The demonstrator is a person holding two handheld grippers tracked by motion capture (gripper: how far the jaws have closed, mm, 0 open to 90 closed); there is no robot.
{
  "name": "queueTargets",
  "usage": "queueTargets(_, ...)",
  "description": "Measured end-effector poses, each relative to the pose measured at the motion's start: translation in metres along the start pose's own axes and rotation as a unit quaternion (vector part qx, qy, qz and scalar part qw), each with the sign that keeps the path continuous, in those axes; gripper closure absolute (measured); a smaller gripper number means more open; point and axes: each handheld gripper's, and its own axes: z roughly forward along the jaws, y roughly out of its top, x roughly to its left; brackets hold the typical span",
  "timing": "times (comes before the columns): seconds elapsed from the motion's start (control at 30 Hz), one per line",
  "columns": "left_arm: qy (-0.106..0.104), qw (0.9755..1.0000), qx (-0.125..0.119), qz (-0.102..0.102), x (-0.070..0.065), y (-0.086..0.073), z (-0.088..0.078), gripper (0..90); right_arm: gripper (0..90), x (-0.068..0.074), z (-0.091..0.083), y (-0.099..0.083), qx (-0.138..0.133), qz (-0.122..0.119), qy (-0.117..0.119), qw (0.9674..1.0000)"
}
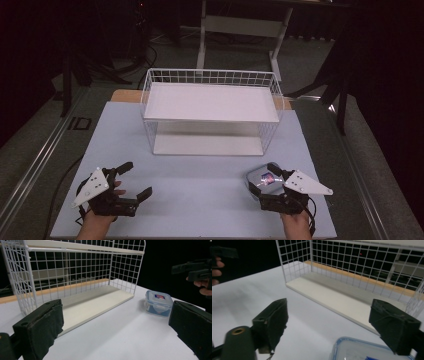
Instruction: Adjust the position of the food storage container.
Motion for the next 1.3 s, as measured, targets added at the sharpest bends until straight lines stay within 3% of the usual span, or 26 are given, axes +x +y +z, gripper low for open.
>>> queueTargets(0.2,0.001,0.9999,-0.001,0.011,-0.003,0.000,0.001,0.7,12.4,0.002,-0.005,0.011,-0.011,-0.007,0.006,0.9999)
queueTargets(0.23,0.002,0.9998,0.001,0.019,-0.004,0.000,0.002,0.7,12.4,-0.003,-0.007,0.021,-0.014,0.005,0.016,0.9998)
queueTargets(0.37,-0.001,0.9998,0.004,0.019,-0.004,-0.002,0.003,0.7,12.3,-0.009,-0.007,0.028,-0.013,0.018,0.028,0.9994)
queueTargets(0.47,-0.001,0.9998,0.004,0.022,-0.004,-0.002,0.003,0.7,12.1,-0.019,-0.008,0.036,-0.010,0.022,0.009,0.9997)
queueTargets(0.57,-0.001,0.9997,0.004,0.022,-0.004,-0.002,0.004,0.7,12.1,-0.026,-0.008,0.038,-0.013,0.026,0.010,0.9995)
queueTargets(0.7,0.000,0.9997,0.005,0.024,-0.004,-0.002,0.004,0.7,12.2,-0.041,-0.005,0.042,0.002,0.021,-0.007,0.9997)
queueTargets(0.9,-0.002,0.9997,0.005,0.024,-0.005,-0.003,0.004,0.7,13.7,-0.065,0.000,0.037,0.007,0.027,-0.014,0.9995)
queueTargets(1.1,-0.007,0.9997,0.007,0.023,-0.005,-0.004,0.005,0.7,18.4,-0.080,0.003,0.024,0.022,0.029,-0.040,0.9986)
queueTargets(1.17,-0.008,0.9997,0.008,0.023,-0.006,-0.004,0.005,0.7,28.1,-0.090,0.003,0.015,0.035,0.044,-0.041,0.9976)
queueTargets(1.3,-0.010,0.9996,0.011,0.023,-0.005,-0.004,0.005,0.7,41.4,-0.100,0.003,0.002,0.052,0.048,-0.060,0.9957)
